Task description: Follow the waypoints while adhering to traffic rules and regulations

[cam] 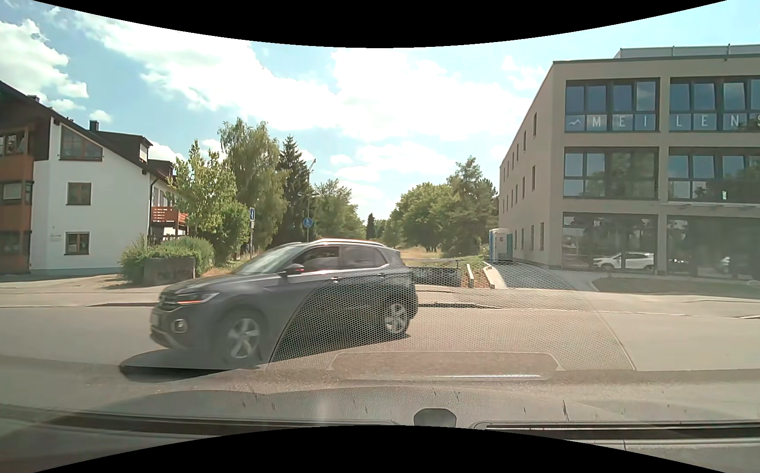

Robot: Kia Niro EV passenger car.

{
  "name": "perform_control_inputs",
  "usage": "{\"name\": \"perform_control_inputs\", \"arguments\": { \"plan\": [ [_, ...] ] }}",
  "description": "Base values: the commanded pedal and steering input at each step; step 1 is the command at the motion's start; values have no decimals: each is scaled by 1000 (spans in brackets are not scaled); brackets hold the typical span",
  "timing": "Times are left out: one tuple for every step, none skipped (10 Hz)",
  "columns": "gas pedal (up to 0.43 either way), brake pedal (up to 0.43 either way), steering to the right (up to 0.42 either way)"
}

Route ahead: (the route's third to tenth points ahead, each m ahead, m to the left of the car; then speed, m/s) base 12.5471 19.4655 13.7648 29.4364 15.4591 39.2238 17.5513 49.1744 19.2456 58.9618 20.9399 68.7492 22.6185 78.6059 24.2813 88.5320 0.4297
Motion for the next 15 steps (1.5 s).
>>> {"name": "perform_control_inputs", "arguments": {
  "plan": [
    [0, 183, 10],
    [0, 183, 10],
    [0, 171, 10],
    [0, 165, 10],
    [0, 159, 10],
    [0, 159, 10],
    [0, 165, 10],
    [0, 165, 10],
    [0, 171, 10],
    [0, 171, 10],
    [0, 171, 10],
    [0, 171, 10],
    [0, 165, 10],
    [0, 159, 10],
    [0, 152, 10]
  ]
}}
